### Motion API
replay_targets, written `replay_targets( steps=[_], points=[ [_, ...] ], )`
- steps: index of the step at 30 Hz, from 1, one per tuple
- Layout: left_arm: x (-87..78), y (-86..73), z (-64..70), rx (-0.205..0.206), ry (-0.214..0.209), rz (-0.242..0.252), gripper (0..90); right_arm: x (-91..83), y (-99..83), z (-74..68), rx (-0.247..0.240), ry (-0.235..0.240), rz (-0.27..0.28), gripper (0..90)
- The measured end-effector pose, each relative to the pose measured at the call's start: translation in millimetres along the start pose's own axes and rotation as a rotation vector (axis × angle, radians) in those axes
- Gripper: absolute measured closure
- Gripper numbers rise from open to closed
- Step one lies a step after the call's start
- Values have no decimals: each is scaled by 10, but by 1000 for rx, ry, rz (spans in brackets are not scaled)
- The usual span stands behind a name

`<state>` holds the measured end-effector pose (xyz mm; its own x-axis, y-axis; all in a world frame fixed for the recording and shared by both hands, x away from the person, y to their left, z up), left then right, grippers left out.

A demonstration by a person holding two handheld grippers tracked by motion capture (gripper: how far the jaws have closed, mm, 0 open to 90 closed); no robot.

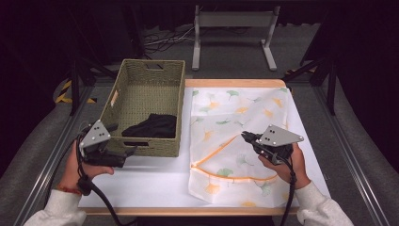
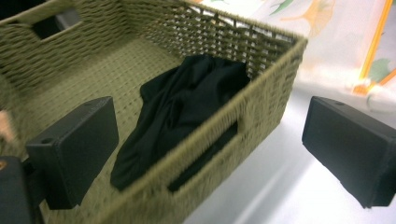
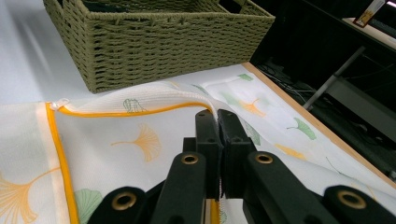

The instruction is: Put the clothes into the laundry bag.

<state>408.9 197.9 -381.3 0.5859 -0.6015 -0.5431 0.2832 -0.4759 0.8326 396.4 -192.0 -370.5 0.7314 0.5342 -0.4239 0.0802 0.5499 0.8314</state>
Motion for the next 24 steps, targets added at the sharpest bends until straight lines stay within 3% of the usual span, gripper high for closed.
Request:
replay_targets(
  steps=[4, 6, 13, 20, 24],
  points=[
    [174, 98, -56, 20, -18, -56, 40, -8, -13, 11, 2, -1, -2, 887],
    [273, 140, -77, 55, -45, -92, 70, -16, -23, 21, 7, 2, -5, 887],
    [577, 300, -234, 74, -83, -159, 66, -28, -45, 31, 12, 3, -11, 882],
    [847, 281, -363, 129, -108, -309, 83, -26, -72, 43, 22, 10, -17, 870],
    [972, 254, -385, 140, -115, -356, 92, -27, -77, 32, 20, 16, -20, 870]
  ],
)
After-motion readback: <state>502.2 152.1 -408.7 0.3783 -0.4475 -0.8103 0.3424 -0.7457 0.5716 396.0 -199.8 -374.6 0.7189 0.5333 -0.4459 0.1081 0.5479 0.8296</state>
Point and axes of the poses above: each handheld gripper's, and its own axes: x roughly forward along the jaws, y roughly out of its top, z roughly to its right, the point moved 8 cm from there along x, roughly forward along the jaws, and after that the axes turned 3 degrees about -y, right-handed, at the moved point
